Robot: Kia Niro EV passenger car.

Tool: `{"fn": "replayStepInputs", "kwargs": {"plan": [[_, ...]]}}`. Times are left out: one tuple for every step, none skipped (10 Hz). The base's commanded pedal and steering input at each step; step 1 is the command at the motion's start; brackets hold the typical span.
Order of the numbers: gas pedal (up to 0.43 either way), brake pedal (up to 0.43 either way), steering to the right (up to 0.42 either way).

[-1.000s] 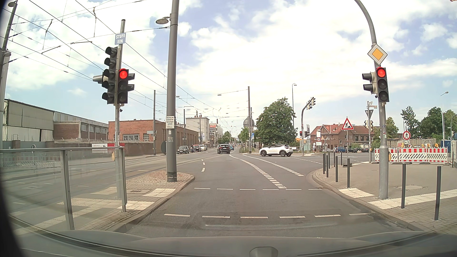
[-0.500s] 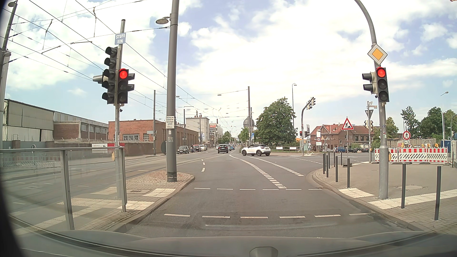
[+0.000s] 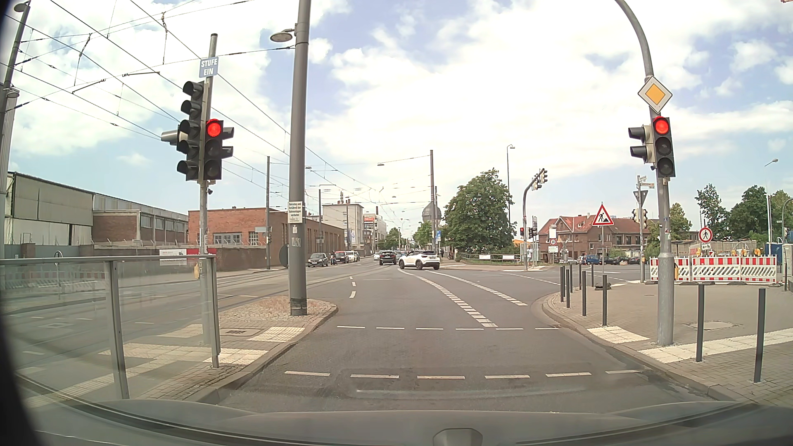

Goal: Follow the waypoints while adhering to traffic rules and regulations

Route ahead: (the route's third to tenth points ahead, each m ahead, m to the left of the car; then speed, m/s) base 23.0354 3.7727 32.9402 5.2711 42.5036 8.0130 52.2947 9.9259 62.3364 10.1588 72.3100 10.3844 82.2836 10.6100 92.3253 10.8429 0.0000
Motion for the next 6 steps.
{"fn": "replayStepInputs", "kwargs": {"plan": [[0.0, 0.293, -0.012], [0.0, 0.293, -0.012], [0.0, 0.293, -0.012], [0.0, 0.293, -0.012], [0.0, 0.293, -0.012], [0.0, 0.293, -0.012]]}}
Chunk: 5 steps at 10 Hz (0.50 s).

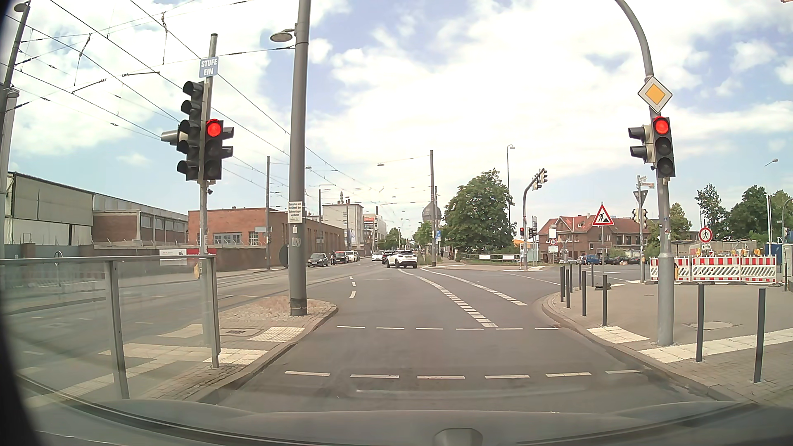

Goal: Follow the waypoints while adhering to traffic rules and regulations

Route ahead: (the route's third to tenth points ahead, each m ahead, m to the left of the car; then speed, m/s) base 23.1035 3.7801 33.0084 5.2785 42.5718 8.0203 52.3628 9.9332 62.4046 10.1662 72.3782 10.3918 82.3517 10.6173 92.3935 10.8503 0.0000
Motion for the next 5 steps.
{"fn": "replayStepInputs", "kwargs": {"plan": [[0.0, 0.293, -0.011], [0.0, 0.293, -0.012], [0.0, 0.293, -0.012], [0.0, 0.293, -0.012], [0.0, 0.293, -0.012]]}}
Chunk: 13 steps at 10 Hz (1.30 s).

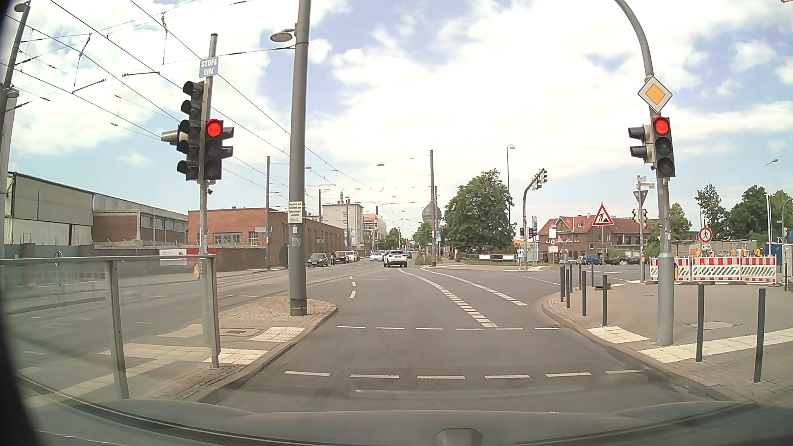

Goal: Follow the waypoints while adhering to traffic rules and regulations

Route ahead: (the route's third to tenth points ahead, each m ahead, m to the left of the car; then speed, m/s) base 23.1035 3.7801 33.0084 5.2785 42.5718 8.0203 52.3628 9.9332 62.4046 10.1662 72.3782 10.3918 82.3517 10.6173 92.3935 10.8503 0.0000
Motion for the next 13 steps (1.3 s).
{"fn": "replayStepInputs", "kwargs": {"plan": [[0.0, 0.293, -0.012], [0.0, 0.293, -0.012], [0.0, 0.293, -0.012], [0.0, 0.293, -0.012], [0.0, 0.293, -0.012], [0.0, 0.293, -0.012], [0.0, 0.299, -0.011], [0.0, 0.293, -0.012], [0.0, 0.293, -0.012], [0.0, 0.293, -0.012], [0.0, 0.293, -0.012], [0.0, 0.293, -0.011], [0.0, 0.293, -0.011]]}}
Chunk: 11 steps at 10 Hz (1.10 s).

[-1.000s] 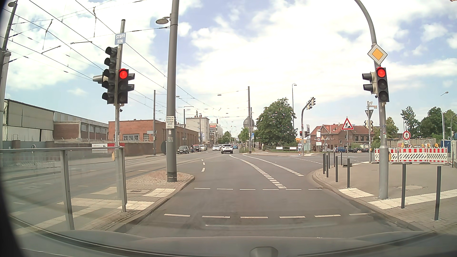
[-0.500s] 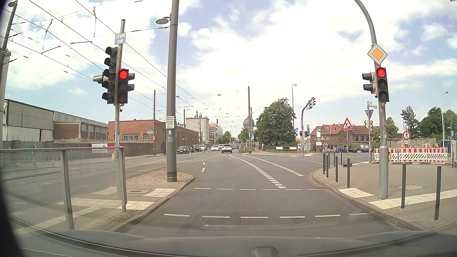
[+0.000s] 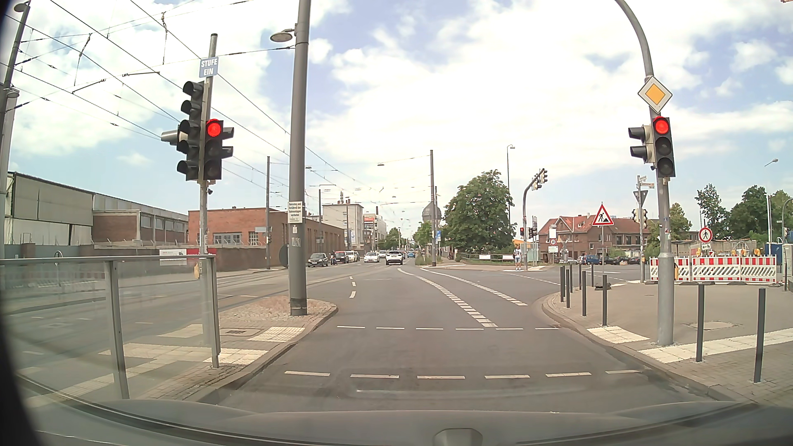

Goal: Follow the waypoints while adhering to traffic rules and regulations

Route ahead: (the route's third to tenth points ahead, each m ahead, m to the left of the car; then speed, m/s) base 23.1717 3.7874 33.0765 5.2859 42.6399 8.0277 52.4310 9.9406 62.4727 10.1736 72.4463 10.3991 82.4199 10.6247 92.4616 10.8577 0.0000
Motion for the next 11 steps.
{"fn": "replayStepInputs", "kwargs": {"plan": [[0.0, 0.293, -0.012], [0.0, 0.293, -0.012], [0.0, 0.293, -0.012], [0.0, 0.293, -0.012], [0.0, 0.293, -0.012], [0.0, 0.293, -0.012], [0.0, 0.293, -0.011], [0.0, 0.293, -0.012], [0.0, 0.293, -0.011], [0.0, 0.293, -0.012], [0.0, 0.293, -0.012]]}}
